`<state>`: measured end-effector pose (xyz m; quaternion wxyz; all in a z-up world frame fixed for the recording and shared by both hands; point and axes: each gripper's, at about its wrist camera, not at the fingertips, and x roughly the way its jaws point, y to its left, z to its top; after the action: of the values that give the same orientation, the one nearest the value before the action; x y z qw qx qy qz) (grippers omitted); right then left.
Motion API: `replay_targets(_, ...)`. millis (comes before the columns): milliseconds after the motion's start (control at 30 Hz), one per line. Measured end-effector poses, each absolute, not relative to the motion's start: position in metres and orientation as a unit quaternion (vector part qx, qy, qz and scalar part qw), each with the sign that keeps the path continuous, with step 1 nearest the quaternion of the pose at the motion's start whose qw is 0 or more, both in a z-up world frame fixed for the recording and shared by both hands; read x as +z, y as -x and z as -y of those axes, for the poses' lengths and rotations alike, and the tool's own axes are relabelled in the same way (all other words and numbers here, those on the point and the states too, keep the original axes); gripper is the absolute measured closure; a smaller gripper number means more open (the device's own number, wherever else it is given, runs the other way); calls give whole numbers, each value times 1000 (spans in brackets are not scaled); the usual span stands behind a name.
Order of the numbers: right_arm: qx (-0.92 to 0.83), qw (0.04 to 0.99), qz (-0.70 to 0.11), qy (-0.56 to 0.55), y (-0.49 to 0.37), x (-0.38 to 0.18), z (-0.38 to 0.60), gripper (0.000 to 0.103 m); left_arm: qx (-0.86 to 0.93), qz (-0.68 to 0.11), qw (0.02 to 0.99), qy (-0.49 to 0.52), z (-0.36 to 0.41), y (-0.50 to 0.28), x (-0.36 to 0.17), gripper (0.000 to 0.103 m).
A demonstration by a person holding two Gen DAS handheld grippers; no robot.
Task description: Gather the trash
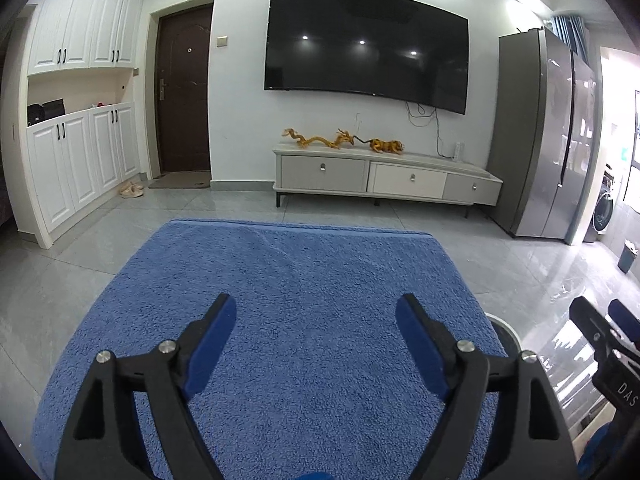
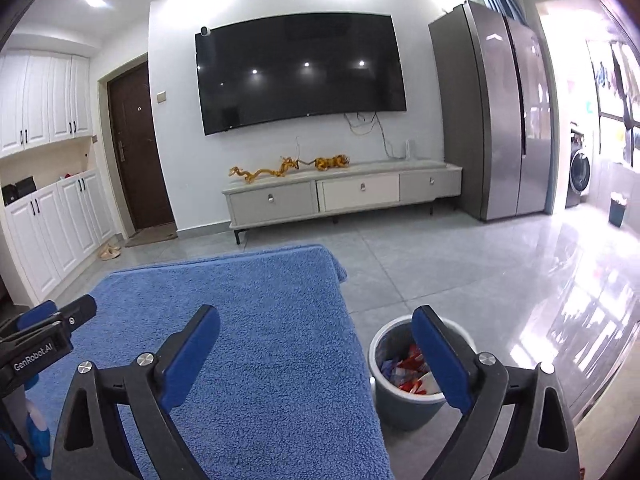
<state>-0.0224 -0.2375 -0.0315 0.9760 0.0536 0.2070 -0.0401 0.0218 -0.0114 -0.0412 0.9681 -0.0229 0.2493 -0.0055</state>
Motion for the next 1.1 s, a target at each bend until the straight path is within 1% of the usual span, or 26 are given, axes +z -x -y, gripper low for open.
replay_targets(33, -43, 977, -203, -51, 24, -31, 237, 4, -2, -247, 969, 21, 11, -19, -41, 19)
replay_targets(133, -47, 979, -193, -45, 26, -29, 235, 4, 4, -235, 972, 16, 13, -11, -39, 12)
replay_targets(167, -47, 980, -191, -42, 29, -29, 236, 3, 5, -228, 974, 13, 15, -7, -38, 10)
replay_targets(600, -67, 984, -161, -26, 40, -26, 239, 2, -6, -195, 981, 3, 27, 15, -27, 10)
replay_targets(1100, -77, 986, -148, -11, 42, -26, 239, 0, -13, -185, 983, 0, 28, 20, -26, 10)
